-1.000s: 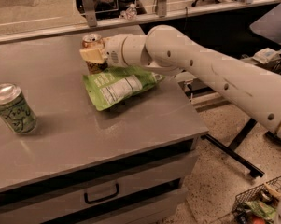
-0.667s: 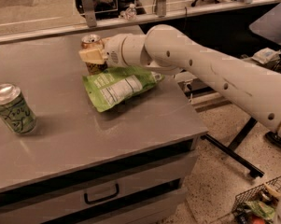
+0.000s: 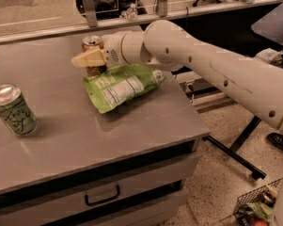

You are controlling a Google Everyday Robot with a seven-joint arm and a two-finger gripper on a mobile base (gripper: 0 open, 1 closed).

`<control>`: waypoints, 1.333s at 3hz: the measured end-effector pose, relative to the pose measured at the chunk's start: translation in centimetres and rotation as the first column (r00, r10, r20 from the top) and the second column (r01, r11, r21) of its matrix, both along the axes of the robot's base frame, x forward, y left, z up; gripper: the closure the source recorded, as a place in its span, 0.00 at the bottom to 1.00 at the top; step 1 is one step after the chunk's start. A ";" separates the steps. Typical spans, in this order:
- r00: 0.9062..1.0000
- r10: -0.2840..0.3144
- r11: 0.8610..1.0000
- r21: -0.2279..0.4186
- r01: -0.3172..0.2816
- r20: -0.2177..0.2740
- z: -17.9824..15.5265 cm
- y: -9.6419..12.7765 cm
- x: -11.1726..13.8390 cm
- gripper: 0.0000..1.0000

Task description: Move orange can near green rice chip bag

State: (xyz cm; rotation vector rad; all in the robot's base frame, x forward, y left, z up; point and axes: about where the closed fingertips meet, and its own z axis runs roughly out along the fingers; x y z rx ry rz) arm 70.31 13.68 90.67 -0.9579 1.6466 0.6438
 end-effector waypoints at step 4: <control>0.941 -0.305 0.950 -0.027 0.312 0.148 5.2 -10.2 -3.2 0.00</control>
Offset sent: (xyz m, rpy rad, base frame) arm -0.0106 -0.0539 0.0379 -0.0118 -0.1487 -0.1852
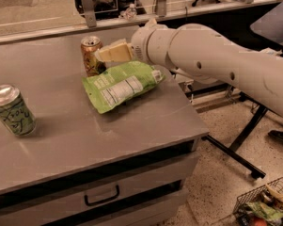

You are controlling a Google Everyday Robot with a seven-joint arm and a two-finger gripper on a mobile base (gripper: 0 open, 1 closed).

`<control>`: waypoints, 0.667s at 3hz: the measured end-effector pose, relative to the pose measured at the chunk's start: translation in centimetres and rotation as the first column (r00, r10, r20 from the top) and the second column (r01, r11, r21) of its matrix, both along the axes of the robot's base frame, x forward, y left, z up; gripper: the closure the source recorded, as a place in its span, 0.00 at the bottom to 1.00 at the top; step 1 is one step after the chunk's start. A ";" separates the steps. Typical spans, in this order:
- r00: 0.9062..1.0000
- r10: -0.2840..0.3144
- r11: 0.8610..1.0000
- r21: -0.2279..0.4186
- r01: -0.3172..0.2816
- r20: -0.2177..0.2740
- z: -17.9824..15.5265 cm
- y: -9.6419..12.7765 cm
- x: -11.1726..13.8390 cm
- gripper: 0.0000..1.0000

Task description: Move orange can near green rice chip bag

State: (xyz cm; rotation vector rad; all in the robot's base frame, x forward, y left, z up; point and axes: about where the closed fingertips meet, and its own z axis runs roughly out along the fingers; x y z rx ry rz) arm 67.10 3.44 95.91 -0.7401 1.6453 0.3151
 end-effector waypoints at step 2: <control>0.949 -0.312 0.947 0.092 0.306 0.049 2.0 -11.0 -3.5 0.00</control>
Offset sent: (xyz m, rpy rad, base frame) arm -0.0529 -0.1611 0.0278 0.2037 -0.1395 -0.5572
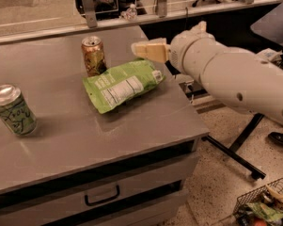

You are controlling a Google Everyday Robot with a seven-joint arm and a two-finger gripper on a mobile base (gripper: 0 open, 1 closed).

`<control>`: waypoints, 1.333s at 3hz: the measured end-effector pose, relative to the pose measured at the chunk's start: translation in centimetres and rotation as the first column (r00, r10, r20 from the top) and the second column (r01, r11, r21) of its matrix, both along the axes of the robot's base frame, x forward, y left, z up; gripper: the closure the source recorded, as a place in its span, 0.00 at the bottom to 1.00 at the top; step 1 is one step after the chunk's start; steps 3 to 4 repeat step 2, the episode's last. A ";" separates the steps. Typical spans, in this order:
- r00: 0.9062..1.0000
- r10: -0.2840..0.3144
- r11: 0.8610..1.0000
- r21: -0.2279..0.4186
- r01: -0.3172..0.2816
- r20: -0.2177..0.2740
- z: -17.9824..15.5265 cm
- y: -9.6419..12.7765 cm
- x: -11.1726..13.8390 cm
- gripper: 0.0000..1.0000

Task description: Move orange can near green rice chip bag

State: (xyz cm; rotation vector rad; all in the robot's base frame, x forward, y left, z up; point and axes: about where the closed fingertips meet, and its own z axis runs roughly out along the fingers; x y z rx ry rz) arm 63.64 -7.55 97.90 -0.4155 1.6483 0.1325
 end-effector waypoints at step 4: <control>0.998 -0.047 0.999 0.016 0.046 0.043 0.9 -0.9 0.5 0.00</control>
Offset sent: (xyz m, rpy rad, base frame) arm 0.0047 -0.0097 0.0084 0.0153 -0.0434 -0.0468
